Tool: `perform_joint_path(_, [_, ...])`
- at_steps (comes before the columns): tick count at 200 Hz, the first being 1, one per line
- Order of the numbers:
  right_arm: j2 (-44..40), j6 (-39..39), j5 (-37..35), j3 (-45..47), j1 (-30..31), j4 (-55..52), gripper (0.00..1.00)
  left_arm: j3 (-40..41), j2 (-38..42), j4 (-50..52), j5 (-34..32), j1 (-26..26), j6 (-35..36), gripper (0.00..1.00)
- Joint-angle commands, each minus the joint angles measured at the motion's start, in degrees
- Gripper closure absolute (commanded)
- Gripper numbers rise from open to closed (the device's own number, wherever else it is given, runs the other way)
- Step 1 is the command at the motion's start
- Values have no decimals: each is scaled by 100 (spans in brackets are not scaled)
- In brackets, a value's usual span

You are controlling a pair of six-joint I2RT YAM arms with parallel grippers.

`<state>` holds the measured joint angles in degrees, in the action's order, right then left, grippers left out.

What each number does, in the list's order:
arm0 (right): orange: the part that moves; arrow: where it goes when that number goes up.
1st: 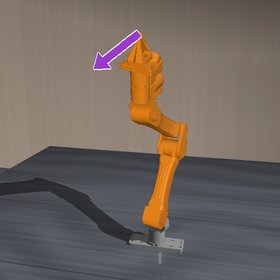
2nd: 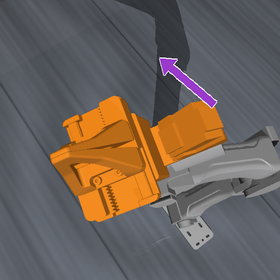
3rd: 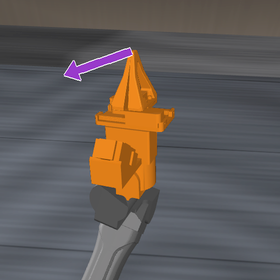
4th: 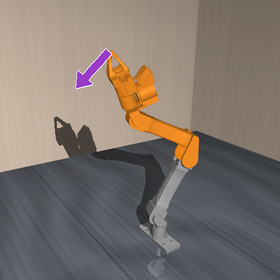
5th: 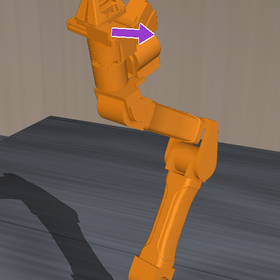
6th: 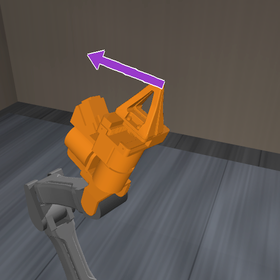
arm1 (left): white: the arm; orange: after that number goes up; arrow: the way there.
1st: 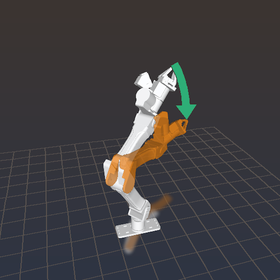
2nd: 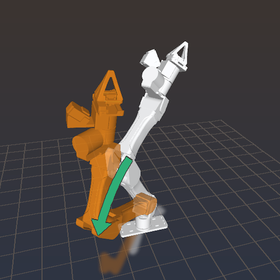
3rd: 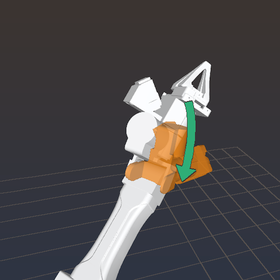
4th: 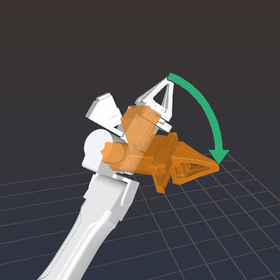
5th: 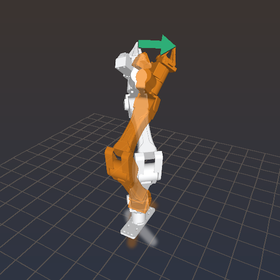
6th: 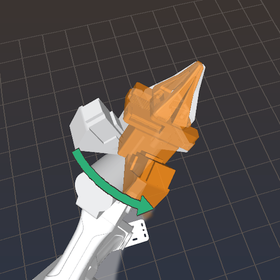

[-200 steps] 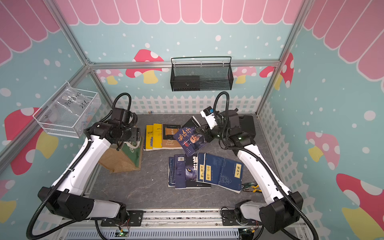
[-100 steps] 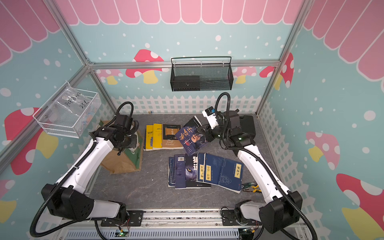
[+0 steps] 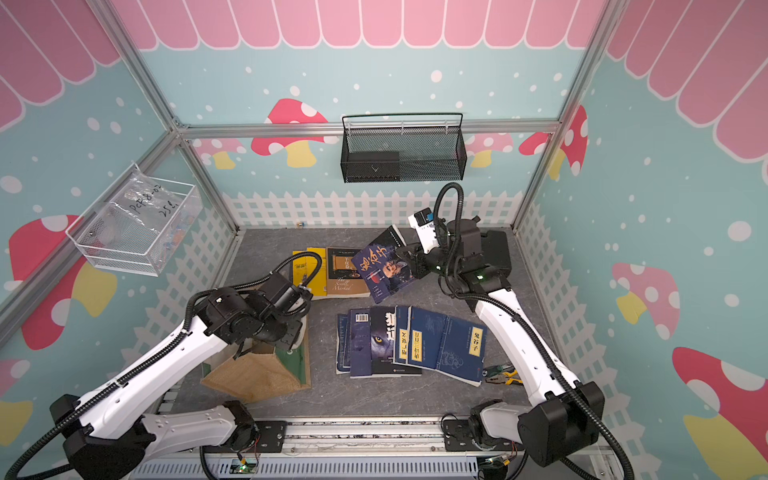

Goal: Put the books into the canvas bag
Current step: Move the canvas bag to the center of the board.

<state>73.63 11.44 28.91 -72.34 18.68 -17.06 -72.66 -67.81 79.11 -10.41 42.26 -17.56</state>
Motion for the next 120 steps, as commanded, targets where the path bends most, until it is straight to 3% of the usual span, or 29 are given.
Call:
perform_joint_path(1, [-253, 136, 35, 0, -39, 466, 100, -67, 51, 502, -22, 440, -295, 100])
perform_joint_path(29, [-347, 164, -19, 69, -40, 462, 100, -399, -209, 790, -64, 879, -270, 100])
perform_joint_path(58, [-368, 131, -9, 97, -38, 488, 100, -714, -189, 1015, 77, 995, -112, 98])
perform_joint_path(72, [-336, 94, 194, 87, -26, 584, 100, -869, -149, 980, 66, 995, -91, 73])
perform_joint_path(92, [-258, 33, 291, -3, -22, 634, 100, -1121, -44, 761, 76, 995, -2, 48])
perform_joint_path(104, [-227, -23, 354, -50, -22, 644, 100, -1290, 76, 591, -116, 988, -9, 34])
perform_joint_path(120, [-195, -183, 581, -120, -7, 670, 100, -1566, 207, 474, -350, 921, -50, 22])
